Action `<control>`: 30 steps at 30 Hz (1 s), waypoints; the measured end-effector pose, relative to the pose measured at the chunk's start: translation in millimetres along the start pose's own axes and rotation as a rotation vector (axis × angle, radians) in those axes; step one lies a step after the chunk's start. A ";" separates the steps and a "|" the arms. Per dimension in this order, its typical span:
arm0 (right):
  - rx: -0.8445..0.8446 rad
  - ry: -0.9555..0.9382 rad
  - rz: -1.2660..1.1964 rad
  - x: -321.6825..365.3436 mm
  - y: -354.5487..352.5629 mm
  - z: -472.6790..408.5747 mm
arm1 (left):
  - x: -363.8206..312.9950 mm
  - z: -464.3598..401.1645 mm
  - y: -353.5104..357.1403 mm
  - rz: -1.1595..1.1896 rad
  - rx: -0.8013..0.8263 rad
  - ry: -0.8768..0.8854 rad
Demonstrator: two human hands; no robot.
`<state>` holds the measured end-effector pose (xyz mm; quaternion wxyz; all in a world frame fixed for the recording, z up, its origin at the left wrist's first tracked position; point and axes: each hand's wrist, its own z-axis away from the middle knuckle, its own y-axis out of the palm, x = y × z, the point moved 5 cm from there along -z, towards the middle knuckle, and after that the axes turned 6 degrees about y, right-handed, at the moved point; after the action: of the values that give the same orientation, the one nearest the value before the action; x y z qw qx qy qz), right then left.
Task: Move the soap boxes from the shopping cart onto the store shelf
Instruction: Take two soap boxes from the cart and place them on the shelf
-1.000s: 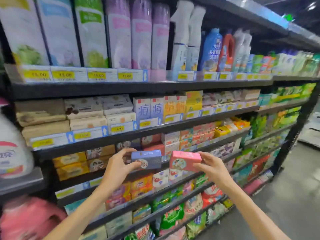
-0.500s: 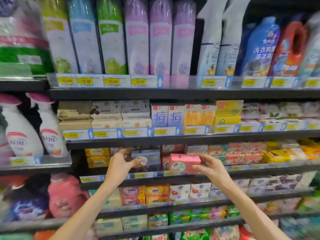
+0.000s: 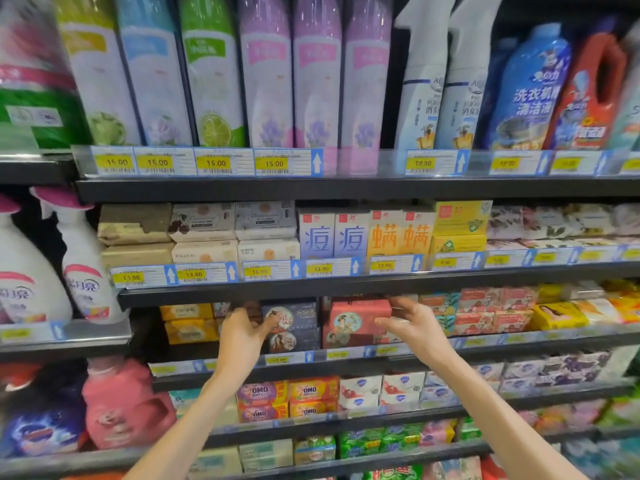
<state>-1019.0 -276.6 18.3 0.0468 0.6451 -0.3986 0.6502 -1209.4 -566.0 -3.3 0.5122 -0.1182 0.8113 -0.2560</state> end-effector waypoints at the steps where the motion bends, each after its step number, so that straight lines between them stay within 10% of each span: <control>1: -0.008 -0.006 0.004 1.5 3.2 -2.1 | -2.2 1.4 0.2 -0.004 -0.011 0.007; 30: -0.386 -0.157 0.265 12.6 36.4 10.6 | -9.0 6.4 13.9 0.033 -0.093 0.090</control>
<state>-1033.5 -313.1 11.0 0.0524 0.6150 -0.5990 0.5102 -1198.7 -552.1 -6.1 0.4733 -0.1169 0.8464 -0.2144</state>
